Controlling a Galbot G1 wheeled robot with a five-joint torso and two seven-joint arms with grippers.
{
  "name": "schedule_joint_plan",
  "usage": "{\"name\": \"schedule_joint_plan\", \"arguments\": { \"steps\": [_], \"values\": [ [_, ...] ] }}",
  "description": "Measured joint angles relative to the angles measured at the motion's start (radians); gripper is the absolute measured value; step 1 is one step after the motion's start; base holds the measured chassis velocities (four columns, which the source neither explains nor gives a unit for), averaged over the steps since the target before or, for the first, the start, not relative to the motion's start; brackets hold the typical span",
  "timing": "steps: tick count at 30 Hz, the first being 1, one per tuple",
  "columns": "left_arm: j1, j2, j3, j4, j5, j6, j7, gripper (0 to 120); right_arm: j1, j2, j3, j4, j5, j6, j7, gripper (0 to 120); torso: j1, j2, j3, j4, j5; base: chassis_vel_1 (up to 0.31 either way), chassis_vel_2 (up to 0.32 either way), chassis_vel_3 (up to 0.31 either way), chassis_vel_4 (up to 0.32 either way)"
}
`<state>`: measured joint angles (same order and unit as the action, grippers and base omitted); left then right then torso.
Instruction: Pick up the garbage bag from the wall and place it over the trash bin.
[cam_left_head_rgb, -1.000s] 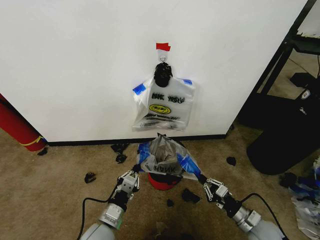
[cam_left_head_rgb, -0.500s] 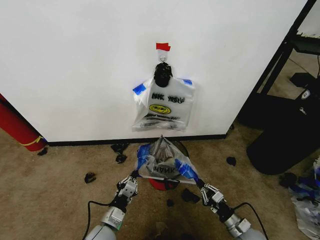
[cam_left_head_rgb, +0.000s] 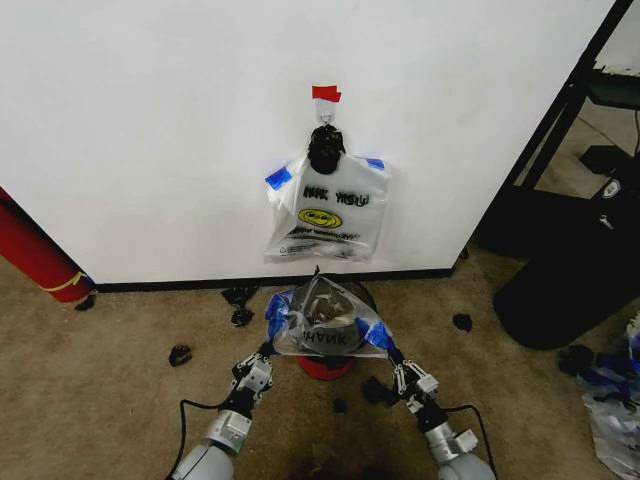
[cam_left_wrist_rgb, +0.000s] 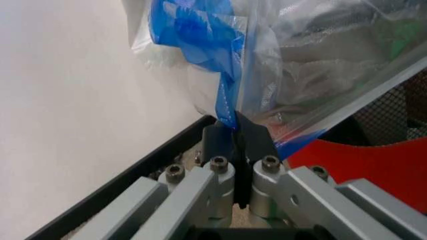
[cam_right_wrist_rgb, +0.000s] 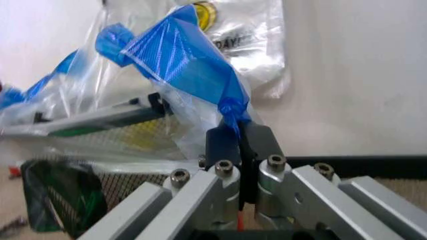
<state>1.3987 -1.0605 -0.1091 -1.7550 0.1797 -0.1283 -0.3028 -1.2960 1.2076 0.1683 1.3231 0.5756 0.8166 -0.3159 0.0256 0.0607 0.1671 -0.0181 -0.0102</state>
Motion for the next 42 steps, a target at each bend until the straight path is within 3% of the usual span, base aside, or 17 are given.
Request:
{"name": "schedule_joint_plan", "arguments": {
  "steps": [9,14,24,28,33,37,39,42],
  "values": [
    [0.009,0.013,-0.001,-0.022,-0.005,0.005,0.027,0,0.012,-0.012,-0.006,-0.006,0.104,-0.074,-0.057,0,0.000,0.000,0.000,0.0001,0.0001,0.000,0.000,0.000,0.000],
    [0.005,0.010,-0.001,-0.024,-0.047,0.013,0.048,0,0.030,-0.040,0.017,-0.020,0.170,-0.174,-0.150,0,0.000,0.000,0.000,0.0000,0.0001,0.000,0.000,0.000,0.000],
    [-0.006,0.012,-0.005,-0.033,-0.138,-0.026,0.095,1,0.043,-0.042,0.026,-0.013,0.197,-0.213,-0.197,0,0.000,0.000,0.000,0.0000,0.0001,0.000,0.000,0.000,0.000],
    [0.019,0.031,-0.015,-0.062,-0.141,-0.042,0.102,19,0.022,-0.053,0.032,0.019,0.196,-0.221,-0.203,0,0.000,0.000,0.000,0.0001,0.0002,0.000,0.000,0.000,0.000],
    [0.041,0.057,-0.028,-0.105,-0.141,-0.036,0.101,32,-0.012,-0.076,0.048,0.065,0.194,-0.234,-0.223,2,0.000,0.000,0.000,-0.0001,0.0002,0.000,0.000,0.000,0.000],
    [0.071,0.100,-0.064,-0.166,-0.146,-0.039,0.115,52,-0.063,-0.131,0.082,0.124,0.188,-0.223,-0.292,15,0.000,0.000,0.000,0.0000,0.0003,0.000,0.000,0.000,0.000],
    [0.073,0.102,-0.067,-0.168,-0.145,-0.043,0.119,53,-0.067,-0.137,0.085,0.128,0.189,-0.219,-0.298,17,0.000,0.000,0.000,0.0000,0.0003,0.000,0.000,0.000,0.000],
    [0.094,0.122,-0.114,-0.184,-0.121,-0.107,0.178,67,-0.094,-0.179,0.115,0.154,0.201,-0.195,-0.359,30,0.000,0.000,0.000,-0.0001,0.0003,0.000,0.000,0.000,0.000]
  ]
}}
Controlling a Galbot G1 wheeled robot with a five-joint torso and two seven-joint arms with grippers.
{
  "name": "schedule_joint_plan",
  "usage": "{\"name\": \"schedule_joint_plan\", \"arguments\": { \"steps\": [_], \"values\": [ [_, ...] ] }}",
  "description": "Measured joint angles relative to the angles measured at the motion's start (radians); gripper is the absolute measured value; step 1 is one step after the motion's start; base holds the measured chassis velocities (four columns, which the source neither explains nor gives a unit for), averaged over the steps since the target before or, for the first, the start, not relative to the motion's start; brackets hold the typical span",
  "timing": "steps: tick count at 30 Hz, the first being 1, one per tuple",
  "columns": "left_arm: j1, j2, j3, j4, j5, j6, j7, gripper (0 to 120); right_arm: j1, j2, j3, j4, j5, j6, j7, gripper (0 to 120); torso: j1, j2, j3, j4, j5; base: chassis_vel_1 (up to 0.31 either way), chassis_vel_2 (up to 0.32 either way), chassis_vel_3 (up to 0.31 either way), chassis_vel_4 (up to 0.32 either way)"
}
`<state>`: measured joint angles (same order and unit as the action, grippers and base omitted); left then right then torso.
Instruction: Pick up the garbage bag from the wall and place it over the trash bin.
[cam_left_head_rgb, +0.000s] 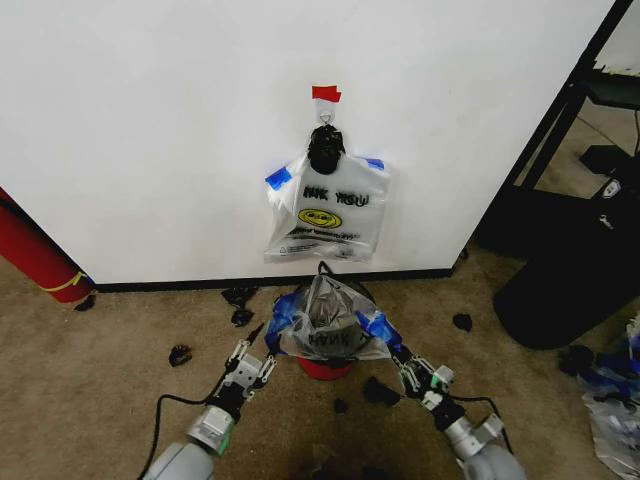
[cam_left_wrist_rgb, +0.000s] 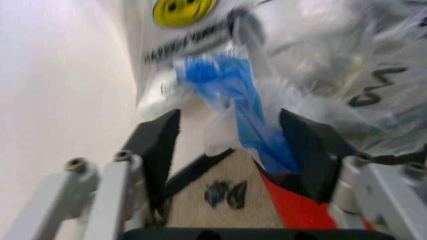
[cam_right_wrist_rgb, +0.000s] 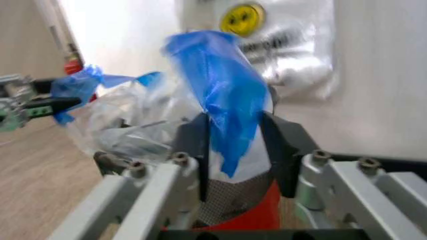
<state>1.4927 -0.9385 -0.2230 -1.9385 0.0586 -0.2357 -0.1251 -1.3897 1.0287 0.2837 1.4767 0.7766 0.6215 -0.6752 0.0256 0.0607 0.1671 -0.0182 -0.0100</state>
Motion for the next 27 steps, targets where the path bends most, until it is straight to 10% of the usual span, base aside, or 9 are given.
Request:
{"name": "schedule_joint_plan", "arguments": {
  "steps": [15,27],
  "values": [
    [-0.042,-0.079,-0.024,0.139,-0.075,-0.109,0.035,100,-0.013,-0.018,0.023,-0.004,0.010,0.055,-0.111,97,0.000,0.000,0.000,-0.0002,-0.0002,0.000,0.000,0.000,0.000],
    [-0.073,-0.165,-0.007,0.240,-0.064,-0.089,0.037,100,-0.003,-0.019,0.005,0.026,-0.002,0.046,-0.108,100,0.000,0.000,0.000,0.0000,-0.0001,0.000,0.000,0.000,0.000]
  ]
}}
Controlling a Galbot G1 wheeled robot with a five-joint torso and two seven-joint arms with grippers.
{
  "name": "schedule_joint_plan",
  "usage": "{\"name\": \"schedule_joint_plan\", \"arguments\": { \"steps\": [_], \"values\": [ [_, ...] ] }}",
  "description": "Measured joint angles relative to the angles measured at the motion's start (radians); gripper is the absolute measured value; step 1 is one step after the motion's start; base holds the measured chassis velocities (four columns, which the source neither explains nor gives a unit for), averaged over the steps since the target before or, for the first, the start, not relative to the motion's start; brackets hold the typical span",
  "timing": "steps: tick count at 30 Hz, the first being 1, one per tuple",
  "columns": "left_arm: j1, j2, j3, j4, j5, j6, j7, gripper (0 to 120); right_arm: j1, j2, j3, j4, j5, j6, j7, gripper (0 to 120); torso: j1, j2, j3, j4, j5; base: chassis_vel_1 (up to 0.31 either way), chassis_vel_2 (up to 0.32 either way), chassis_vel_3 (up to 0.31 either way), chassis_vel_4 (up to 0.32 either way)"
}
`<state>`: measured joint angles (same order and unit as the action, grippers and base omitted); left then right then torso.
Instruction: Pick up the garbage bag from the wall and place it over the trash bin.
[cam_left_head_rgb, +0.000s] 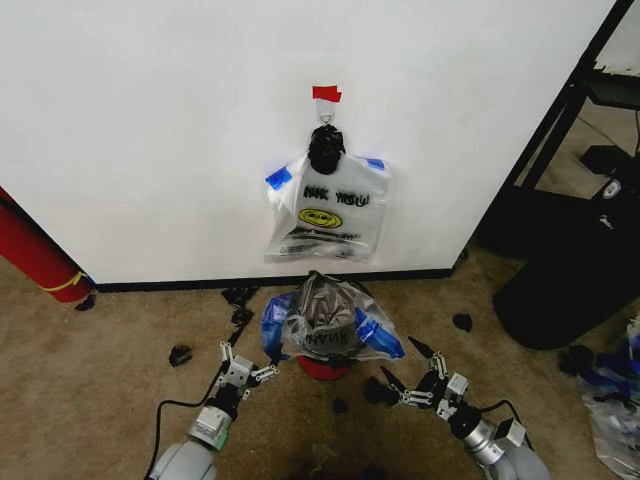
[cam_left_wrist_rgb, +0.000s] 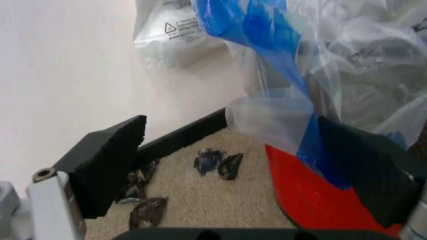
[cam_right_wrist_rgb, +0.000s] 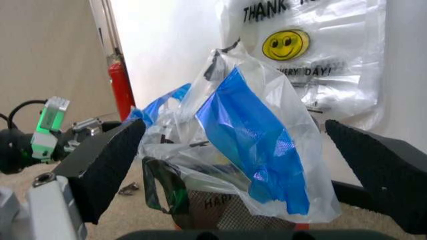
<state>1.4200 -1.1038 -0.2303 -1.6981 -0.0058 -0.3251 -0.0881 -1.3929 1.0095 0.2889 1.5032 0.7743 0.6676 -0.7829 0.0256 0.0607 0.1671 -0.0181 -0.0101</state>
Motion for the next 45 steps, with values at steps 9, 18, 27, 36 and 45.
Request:
{"name": "schedule_joint_plan", "arguments": {
  "steps": [9,18,27,36,45],
  "values": [
    [-0.011,0.014,0.004,0.039,-0.020,-0.031,0.089,100,-0.009,0.007,0.001,0.011,0.000,0.002,-0.008,100,0.000,0.000,0.000,-0.0001,-0.0001,0.000,0.000,0.000,0.000],
    [0.013,0.039,-0.050,0.003,-0.101,-0.239,0.215,100,-0.020,0.017,0.009,0.014,0.003,0.011,-0.014,100,0.000,0.000,0.000,0.0000,0.0000,0.000,0.000,0.000,0.000],
    [0.023,0.037,-0.112,-0.056,-0.295,-0.342,0.468,100,-0.020,0.036,0.005,0.017,-0.010,0.007,-0.012,100,0.000,0.000,0.000,0.0000,-0.0001,0.000,0.000,0.000,0.000],
    [0.008,0.013,-0.131,-0.039,-0.447,-0.319,0.603,100,-0.019,0.037,0.008,0.011,-0.010,0.007,-0.005,100,0.000,0.000,0.000,0.0000,0.0001,0.000,0.000,0.000,0.000],
    [-0.036,-0.038,-0.133,0.052,-0.444,-0.298,0.553,100,0.001,0.041,-0.036,0.078,0.028,0.003,0.038,100,0.000,0.000,0.000,0.0000,-0.0001,0.000,0.000,0.000,0.000]
  ]
}}
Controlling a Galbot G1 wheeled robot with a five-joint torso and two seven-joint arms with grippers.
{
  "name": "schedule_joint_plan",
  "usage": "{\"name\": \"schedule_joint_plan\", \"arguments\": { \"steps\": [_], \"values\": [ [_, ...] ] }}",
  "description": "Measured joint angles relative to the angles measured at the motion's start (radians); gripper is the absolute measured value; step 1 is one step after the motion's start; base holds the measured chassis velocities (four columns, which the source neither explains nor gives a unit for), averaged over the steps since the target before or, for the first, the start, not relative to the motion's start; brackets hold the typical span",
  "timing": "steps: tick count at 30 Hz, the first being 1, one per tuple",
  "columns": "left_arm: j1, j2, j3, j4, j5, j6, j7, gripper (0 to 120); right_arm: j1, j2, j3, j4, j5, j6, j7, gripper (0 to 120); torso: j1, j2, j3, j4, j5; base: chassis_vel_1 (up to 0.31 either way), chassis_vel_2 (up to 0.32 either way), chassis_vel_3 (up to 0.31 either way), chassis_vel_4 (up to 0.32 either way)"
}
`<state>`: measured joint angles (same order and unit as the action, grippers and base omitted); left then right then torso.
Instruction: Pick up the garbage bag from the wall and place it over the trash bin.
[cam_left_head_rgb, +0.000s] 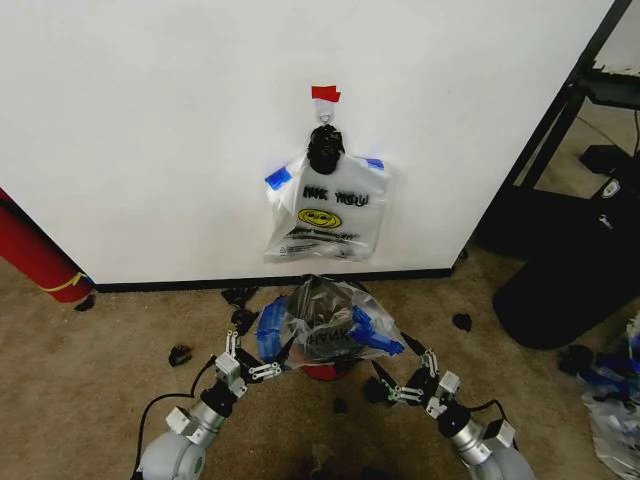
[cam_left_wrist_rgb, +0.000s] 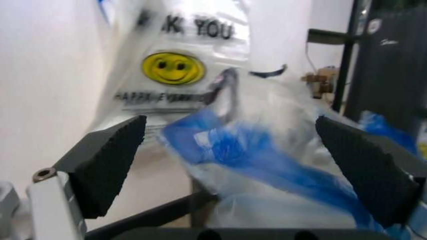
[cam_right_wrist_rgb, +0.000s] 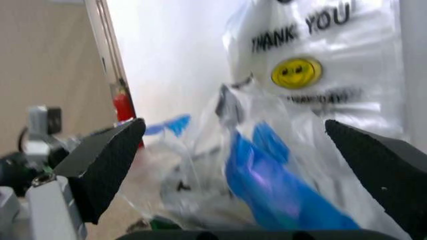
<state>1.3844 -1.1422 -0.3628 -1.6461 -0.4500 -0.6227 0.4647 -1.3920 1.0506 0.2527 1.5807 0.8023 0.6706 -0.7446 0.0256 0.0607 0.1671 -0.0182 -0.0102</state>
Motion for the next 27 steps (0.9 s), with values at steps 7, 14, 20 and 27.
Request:
{"name": "schedule_joint_plan", "arguments": {
  "steps": [7,14,20,27],
  "values": [
    [0.051,0.097,-0.042,-0.167,-0.031,0.016,-0.013,100,-0.021,-0.013,0.004,0.081,0.057,0.000,-0.003,100,0.000,0.000,0.000,0.0002,0.0000,0.000,0.000,0.000,0.000],
    [0.017,0.212,-0.029,-0.318,-0.022,0.125,-0.138,100,-0.037,-0.014,0.042,0.195,-0.071,0.003,0.211,100,0.000,0.000,0.000,-0.0002,0.0000,0.000,0.000,0.000,0.000],
    [-0.082,0.355,0.028,-0.306,-0.052,0.248,-0.222,100,-0.004,0.013,0.070,0.291,-0.344,-0.002,0.632,100,0.000,0.000,0.000,0.0004,0.0000,0.000,0.000,0.000,0.000],
    [-0.447,0.461,0.335,-0.176,-0.143,0.413,-0.198,100,-0.017,0.050,0.134,0.442,-0.532,-0.122,1.019,100,0.000,0.000,0.000,-0.0003,-0.0003,0.000,0.000,0.000,0.000]
  ]
}}
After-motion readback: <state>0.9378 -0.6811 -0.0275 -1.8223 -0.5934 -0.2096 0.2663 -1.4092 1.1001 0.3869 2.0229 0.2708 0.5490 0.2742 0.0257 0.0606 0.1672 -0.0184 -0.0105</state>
